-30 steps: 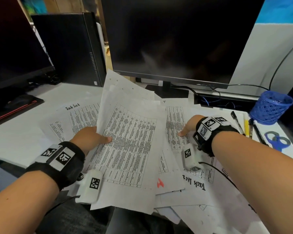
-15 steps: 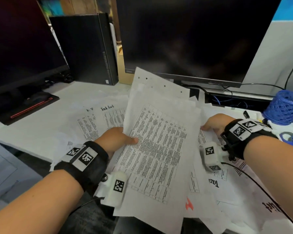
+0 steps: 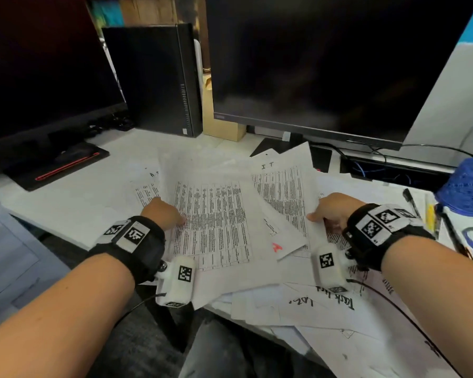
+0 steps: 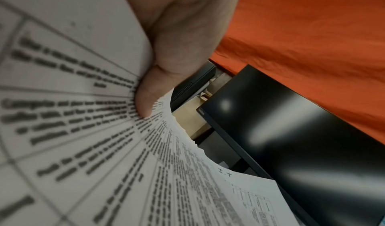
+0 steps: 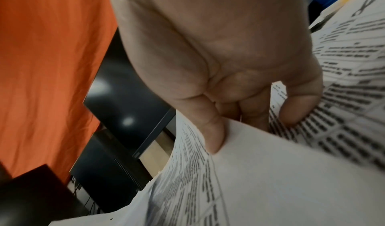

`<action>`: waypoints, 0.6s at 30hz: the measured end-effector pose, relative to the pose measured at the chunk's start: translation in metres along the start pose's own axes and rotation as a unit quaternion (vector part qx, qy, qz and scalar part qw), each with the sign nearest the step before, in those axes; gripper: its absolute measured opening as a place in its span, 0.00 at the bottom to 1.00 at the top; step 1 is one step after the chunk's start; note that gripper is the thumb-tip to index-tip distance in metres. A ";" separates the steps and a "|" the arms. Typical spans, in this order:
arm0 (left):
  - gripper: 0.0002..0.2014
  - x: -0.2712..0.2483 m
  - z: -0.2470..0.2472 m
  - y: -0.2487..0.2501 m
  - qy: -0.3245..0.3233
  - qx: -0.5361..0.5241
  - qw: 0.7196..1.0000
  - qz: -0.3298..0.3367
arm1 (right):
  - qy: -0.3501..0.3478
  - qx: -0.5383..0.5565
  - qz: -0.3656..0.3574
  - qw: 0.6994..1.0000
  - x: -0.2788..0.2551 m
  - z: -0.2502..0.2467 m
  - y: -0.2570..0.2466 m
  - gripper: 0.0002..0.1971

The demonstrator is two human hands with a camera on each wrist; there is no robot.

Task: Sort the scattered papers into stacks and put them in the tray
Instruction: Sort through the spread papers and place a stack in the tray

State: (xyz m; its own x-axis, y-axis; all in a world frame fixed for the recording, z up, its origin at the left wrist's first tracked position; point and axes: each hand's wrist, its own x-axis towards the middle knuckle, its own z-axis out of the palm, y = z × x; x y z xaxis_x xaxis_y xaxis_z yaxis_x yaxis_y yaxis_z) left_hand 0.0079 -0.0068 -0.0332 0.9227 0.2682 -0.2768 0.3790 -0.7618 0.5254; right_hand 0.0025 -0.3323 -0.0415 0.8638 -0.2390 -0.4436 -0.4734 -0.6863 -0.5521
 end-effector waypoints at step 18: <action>0.15 -0.017 -0.029 -0.027 -0.018 -0.442 0.883 0.156 | 0.079 0.199 0.016 0.977 0.005 -0.047 0.063 0.18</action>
State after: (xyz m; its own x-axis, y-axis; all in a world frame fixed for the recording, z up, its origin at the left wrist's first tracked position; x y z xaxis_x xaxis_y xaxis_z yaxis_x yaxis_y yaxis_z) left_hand -0.0160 0.0259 -0.0193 0.9950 0.0963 -0.0245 0.0277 -0.0327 0.9991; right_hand -0.0149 -0.4086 -0.0452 0.8488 -0.3798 -0.3679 -0.5024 -0.3623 -0.7851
